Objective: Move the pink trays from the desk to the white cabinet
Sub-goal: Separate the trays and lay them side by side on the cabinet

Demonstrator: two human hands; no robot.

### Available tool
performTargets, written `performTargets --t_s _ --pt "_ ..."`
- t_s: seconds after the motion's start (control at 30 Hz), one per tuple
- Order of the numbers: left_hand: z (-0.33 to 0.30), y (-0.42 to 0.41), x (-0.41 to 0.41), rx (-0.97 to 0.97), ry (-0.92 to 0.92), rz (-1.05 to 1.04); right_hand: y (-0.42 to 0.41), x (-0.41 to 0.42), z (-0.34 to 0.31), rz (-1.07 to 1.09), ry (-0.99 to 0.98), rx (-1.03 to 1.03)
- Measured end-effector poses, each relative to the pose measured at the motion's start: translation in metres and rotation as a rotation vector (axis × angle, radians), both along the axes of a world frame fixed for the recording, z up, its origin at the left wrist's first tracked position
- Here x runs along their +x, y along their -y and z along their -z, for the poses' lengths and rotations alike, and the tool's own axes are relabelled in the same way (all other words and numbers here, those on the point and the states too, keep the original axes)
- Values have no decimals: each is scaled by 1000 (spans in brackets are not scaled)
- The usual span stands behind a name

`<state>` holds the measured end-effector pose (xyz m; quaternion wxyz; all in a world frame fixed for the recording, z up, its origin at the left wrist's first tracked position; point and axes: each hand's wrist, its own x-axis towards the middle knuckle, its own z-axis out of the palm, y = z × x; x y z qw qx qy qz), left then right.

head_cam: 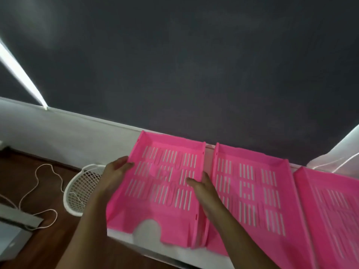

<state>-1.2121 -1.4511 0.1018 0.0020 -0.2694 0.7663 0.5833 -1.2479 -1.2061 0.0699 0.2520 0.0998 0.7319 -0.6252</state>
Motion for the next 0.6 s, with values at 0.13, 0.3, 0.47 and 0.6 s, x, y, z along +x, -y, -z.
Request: performTargets --t_s 0.13,0.3,0.47,0.6 --pt "11 -1 -5 -75 15 2 0 -1 -6 -41 -9 93" --pt "13 -31 -15 -367 -87 46 -14 2 -13 -38 -224 219" --pt "23 -115 -25 -255 -73 331 -66 -1 -13 252 -331 135" --pt "39 -177 -30 -109 -14 513 -134 2 -17 437 -388 339"
